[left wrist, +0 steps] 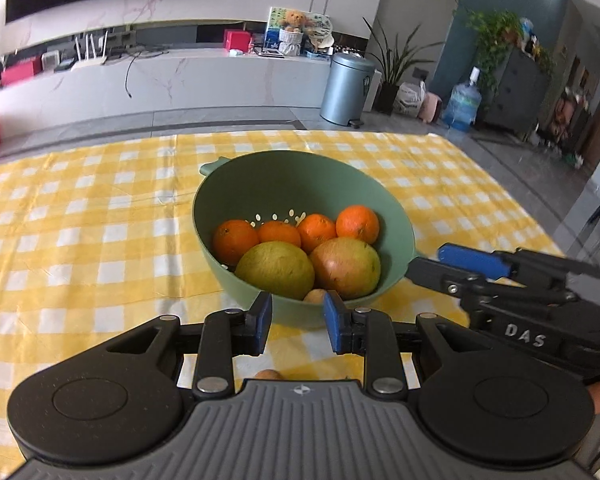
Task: Organize fruits
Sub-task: 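Withdraw both open tools from the colander toward the remaining kiwis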
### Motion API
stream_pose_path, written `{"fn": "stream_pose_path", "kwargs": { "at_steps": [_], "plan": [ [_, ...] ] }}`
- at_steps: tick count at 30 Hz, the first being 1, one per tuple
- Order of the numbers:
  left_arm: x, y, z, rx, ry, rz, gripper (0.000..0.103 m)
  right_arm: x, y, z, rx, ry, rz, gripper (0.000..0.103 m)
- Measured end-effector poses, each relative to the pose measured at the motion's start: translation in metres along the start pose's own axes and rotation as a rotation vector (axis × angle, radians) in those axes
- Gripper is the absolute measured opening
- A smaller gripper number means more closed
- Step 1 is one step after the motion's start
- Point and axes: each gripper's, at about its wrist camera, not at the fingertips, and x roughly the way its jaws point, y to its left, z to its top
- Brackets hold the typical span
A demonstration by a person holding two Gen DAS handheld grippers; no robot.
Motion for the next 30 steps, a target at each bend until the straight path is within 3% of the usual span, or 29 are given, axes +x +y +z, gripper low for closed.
{"fn": "stream_pose_path", "kwargs": {
  "at_steps": [3, 7, 14, 22, 30],
  "plan": [
    [0.002, -0.003, -0.008, 0.037, 0.018, 0.007, 0.031, -0.004, 0.000, -0.006, 0.022, 0.020, 0.006, 0.038],
    [0.010, -0.001, -0.020, 0.057, 0.078, 0.032, 0.031, 0.005, 0.007, -0.013, 0.006, 0.119, -0.002, 0.038],
    [0.026, 0.013, -0.035, -0.003, 0.150, -0.003, 0.031, 0.031, 0.014, -0.022, -0.003, 0.226, 0.013, 0.038],
    [0.031, 0.020, -0.045, 0.025, 0.163, 0.016, 0.031, 0.039, 0.028, -0.028, -0.079, 0.264, -0.015, 0.038],
    [0.033, 0.013, -0.050, 0.069, 0.166, 0.038, 0.037, 0.045, 0.025, -0.030, -0.065, 0.276, 0.005, 0.034]
  ]
}}
